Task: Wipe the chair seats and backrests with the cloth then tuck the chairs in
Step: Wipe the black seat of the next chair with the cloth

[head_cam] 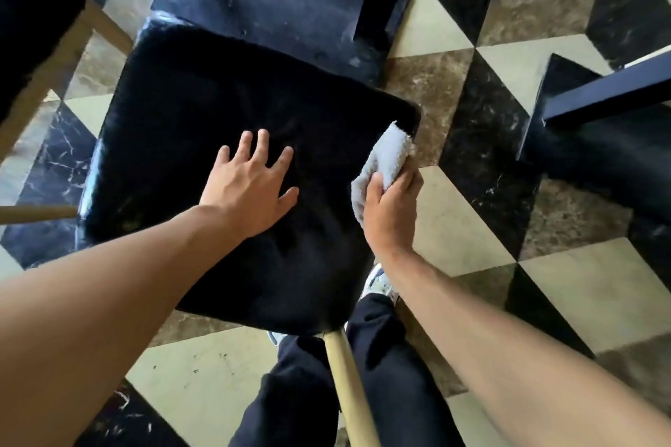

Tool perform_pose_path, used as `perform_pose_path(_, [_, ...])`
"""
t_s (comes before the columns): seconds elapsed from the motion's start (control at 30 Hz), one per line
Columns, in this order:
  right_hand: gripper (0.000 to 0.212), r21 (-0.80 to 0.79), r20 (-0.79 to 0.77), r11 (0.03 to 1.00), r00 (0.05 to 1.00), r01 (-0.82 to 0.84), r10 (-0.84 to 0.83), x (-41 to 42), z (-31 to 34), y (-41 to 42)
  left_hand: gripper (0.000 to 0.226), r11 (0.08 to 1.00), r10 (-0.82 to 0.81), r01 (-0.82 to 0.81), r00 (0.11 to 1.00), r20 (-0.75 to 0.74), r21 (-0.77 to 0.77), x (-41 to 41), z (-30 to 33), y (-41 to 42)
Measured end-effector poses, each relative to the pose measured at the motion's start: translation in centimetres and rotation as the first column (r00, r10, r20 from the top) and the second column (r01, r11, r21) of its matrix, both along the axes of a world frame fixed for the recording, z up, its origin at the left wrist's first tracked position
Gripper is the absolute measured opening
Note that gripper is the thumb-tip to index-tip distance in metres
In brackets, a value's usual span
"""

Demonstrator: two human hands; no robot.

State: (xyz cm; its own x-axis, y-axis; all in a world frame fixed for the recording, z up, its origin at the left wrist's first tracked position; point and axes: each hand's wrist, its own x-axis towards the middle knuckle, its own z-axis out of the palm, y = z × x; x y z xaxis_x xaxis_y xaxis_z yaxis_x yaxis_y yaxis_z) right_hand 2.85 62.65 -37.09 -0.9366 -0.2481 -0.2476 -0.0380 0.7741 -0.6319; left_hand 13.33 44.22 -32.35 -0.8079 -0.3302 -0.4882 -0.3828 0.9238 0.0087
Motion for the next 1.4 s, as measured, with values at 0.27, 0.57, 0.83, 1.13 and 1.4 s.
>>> perform_pose_path(0.27, [0.065,0.229,-0.148,0.743,0.732,-0.629,0.665,8.1,0.9,7.1,0.067,1.0,0.025,-0.026,0.997,0.07,0.008,-0.8,0.5,0.4])
perform_pose_path(0.57, [0.069,0.429,-0.171,-0.052,-0.138,-0.902,0.975,4.4,0.4,8.9,0.068,1.0,0.002,-0.003,0.996,0.087,0.01,-0.7,0.4,0.1])
perform_pose_path(0.83, [0.054,0.476,-0.22,0.214,0.12,-0.853,0.968,-2.6,1.0,1.9,0.088,0.995,0.077,-0.083,0.991,0.112,0.046,-0.9,0.4,2.0])
perform_pose_path(1.13, [0.064,0.298,-0.203,0.019,-0.044,-0.954,0.978,9.9,1.9,-0.6,0.088,0.994,-0.02,0.014,0.998,0.052,0.107,3.4,1.3,-1.3])
perform_pose_path(1.4, [0.037,0.399,-0.197,-0.47,-0.575,-0.787,0.794,13.4,2.1,0.5,0.082,0.973,0.192,-0.203,0.976,0.098,0.11,6.6,1.3,0.1])
